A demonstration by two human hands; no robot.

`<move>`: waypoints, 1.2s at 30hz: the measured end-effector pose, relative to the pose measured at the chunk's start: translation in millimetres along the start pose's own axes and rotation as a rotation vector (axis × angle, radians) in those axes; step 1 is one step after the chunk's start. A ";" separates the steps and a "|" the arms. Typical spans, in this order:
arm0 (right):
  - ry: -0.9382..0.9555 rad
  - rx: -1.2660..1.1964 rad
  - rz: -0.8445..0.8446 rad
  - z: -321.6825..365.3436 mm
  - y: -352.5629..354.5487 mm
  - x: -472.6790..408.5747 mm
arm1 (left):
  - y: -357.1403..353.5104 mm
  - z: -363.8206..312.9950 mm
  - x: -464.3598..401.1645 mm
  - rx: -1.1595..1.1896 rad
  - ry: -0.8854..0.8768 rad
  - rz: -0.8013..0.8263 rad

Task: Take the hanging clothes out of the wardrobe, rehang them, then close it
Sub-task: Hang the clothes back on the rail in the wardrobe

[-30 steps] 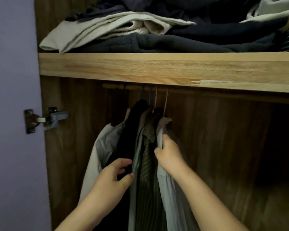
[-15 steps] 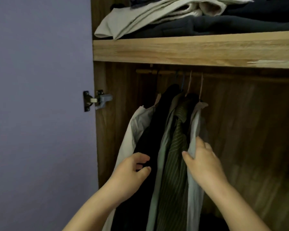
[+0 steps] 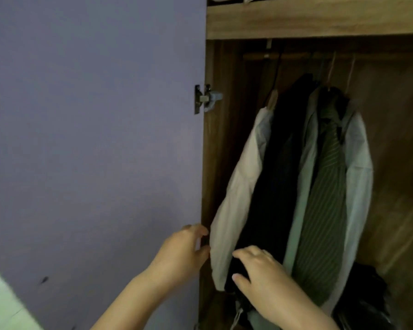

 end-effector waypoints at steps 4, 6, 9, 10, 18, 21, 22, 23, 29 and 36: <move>0.075 0.024 0.069 33.7 -30.1 9.9 | 14.3 27.9 42.5 -0.137 0.024 0.029; 0.136 0.050 0.078 48.6 -39.8 15.1 | 21.1 43.0 65.4 -0.189 0.054 0.037; 0.258 0.088 0.119 74.6 -53.3 24.9 | 32.1 64.6 104.6 -0.224 0.131 0.025; 0.304 0.099 0.137 84.0 -57.8 29.6 | 36.7 70.3 119.1 -0.238 0.160 0.009; 0.673 0.113 0.287 166.8 -89.4 91.9 | 79.7 92.9 251.4 -0.274 0.500 -0.196; 0.796 0.103 0.320 197.6 -102.1 121.9 | 91.5 100.0 305.7 -0.290 0.625 -0.264; 0.835 0.097 0.330 207.9 -106.6 132.5 | 95.8 102.2 324.2 -0.300 0.665 -0.281; 0.875 0.087 0.339 219.0 -111.6 143.8 | 100.5 104.2 343.1 -0.316 0.707 -0.292; 1.113 0.060 0.370 294.5 -138.9 215.8 | 139.4 116.5 455.2 -0.373 0.924 -0.423; 1.359 0.039 0.406 405.8 -179.1 318.9 | 200.4 137.5 598.8 -0.409 1.137 -0.543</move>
Point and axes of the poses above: each hand's wrist, its own x-axis away from the middle knuckle, its own y-axis out of the back of the hand, z = x × y, the point moved 7 cm from there along -x, towards the middle knuckle, and after that the axes turned 9 degrees about -z, right-handed, at the moved point
